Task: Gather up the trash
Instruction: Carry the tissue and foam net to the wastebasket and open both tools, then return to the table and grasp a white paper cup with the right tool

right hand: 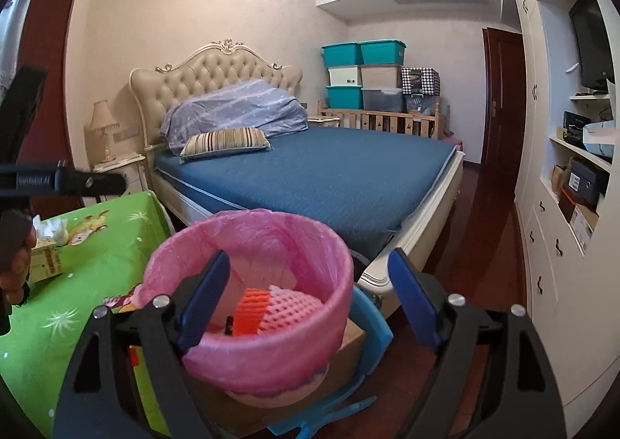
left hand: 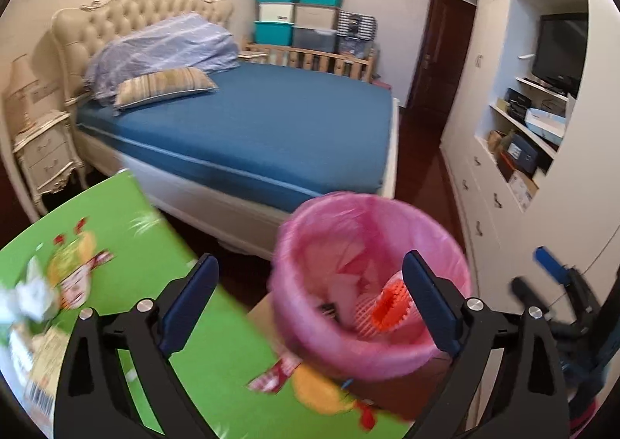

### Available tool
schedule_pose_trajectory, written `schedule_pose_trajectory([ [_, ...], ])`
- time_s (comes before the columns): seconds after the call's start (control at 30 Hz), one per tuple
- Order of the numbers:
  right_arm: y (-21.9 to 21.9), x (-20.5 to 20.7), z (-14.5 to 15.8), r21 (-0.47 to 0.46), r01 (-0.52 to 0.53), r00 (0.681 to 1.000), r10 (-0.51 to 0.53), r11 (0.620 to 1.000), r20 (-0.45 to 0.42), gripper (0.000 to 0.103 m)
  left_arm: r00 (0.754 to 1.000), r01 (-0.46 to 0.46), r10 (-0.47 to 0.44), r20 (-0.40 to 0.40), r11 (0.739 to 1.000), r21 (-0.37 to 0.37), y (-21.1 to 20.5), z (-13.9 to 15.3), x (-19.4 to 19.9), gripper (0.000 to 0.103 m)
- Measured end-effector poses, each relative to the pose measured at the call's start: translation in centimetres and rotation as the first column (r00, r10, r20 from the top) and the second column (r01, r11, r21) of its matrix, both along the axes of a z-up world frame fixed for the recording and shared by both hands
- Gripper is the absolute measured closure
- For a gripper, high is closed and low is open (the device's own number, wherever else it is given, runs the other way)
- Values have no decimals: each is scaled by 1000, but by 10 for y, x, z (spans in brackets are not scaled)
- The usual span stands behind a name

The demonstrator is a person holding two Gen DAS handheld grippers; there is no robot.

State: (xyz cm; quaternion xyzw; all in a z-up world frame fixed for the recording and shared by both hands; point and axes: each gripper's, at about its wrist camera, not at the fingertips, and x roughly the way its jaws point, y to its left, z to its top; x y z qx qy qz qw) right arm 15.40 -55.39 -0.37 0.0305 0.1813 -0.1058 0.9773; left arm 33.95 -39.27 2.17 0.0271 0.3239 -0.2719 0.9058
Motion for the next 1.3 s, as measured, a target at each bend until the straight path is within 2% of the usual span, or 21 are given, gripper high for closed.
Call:
schedule_pose_trajectory([
  [0.07, 5, -7, 6, -1, -12, 1000, 12, 1000, 4, 20, 999, -31, 31, 36, 999, 17, 24, -3, -19, 14],
  [0.27, 52, -12, 17, -1, -101, 995, 101, 995, 11, 14, 985, -86, 63, 160, 986, 140, 92, -15, -81, 13],
  [0.33, 75, -4, 17, 11, -139, 990, 139, 990, 0, 14, 982, -103, 75, 172, 982, 158, 119, -19, -95, 13],
  [0.47, 129, 13, 11, 25, -225, 974, 226, 974, -26, 14, 966, -213, 182, 185, 963, 167, 193, -26, -122, 13],
  [0.53, 164, 20, 7, 29, -280, 959, 281, 960, -42, 14, 949, -283, 248, 193, 943, 175, 236, -29, -132, 13],
  [0.67, 235, 29, -5, 15, -389, 918, 388, 921, -84, 14, 886, -455, 418, 200, 868, 200, 324, -39, -155, 13],
  [0.77, 292, 31, -13, -22, -473, 875, 467, 881, -128, 14, 845, -533, 506, 172, 824, 194, 374, -45, -167, 13],
  [0.83, 328, 31, -17, -69, -522, 847, 507, 850, -158, 14, 827, -562, 541, 153, 807, 181, 399, -49, -175, 13],
  [0.97, 380, 36, -26, -152, -565, 818, 526, 811, -233, 14, 822, -569, 550, 147, 803, 177, 416, -53, -183, 13],
  [1.1, 409, 50, -37, -222, -568, 809, 489, 792, -326, 14, 822, -569, 548, 156, 802, 180, 414, -57, -187, 13],
  [1.3, 427, 65, -42, -317, -545, 826, 430, 776, -364, 15, 836, -548, 528, 151, 813, 194, 406, -64, -189, 13],
])
